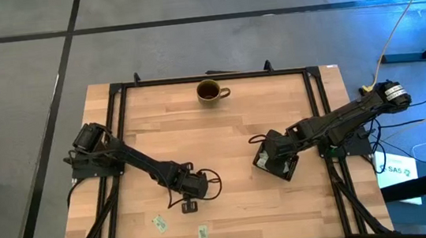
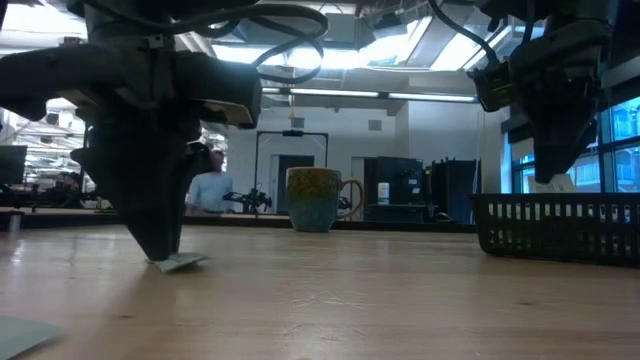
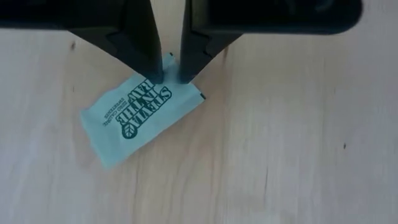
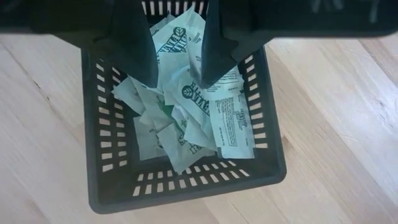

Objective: Pick and place Stevia / Truvia into bins
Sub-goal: Put the stevia packet into the black bin

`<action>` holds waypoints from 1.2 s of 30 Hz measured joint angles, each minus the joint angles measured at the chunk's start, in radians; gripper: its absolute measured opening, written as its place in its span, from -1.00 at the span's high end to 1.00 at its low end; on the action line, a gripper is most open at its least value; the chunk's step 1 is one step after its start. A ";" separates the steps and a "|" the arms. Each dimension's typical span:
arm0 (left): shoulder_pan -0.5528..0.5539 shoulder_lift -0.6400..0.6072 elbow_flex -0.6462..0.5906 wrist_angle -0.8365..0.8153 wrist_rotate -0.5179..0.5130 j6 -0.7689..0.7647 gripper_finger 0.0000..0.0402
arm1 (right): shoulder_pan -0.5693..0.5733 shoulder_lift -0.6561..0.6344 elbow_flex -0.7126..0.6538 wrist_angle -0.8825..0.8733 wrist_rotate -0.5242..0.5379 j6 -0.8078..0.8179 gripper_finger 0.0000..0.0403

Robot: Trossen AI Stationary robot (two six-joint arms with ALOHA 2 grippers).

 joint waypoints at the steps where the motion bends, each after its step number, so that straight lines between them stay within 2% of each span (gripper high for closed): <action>1: 0.000 0.001 -0.001 -0.001 -0.001 0.000 0.78 | 0.000 0.000 0.000 0.000 0.000 0.000 0.38; 6: 0.000 0.002 -0.002 -0.003 -0.006 -0.002 0.97 | 0.000 0.000 0.000 0.000 0.000 0.000 0.38; 12: 0.000 -0.013 -0.001 -0.001 -0.021 -0.035 0.98 | 0.000 -0.019 0.001 0.001 0.050 0.060 0.38; 17: 0.015 -0.032 0.023 -0.014 -0.074 -0.078 0.98 | 0.000 -0.043 0.042 0.021 0.117 0.112 0.38; 24: 0.065 -0.043 0.095 0.021 -0.187 -0.163 0.98 | 0.000 -0.043 0.054 0.272 0.128 0.098 0.38; 28: 0.103 -0.043 0.134 0.056 -0.275 -0.193 0.99 | 0.000 -0.043 0.054 0.403 0.125 0.036 0.38; 36: 0.175 -0.043 0.220 0.144 -0.302 -0.192 0.99 | 0.000 -0.043 0.054 0.500 0.142 -0.006 0.38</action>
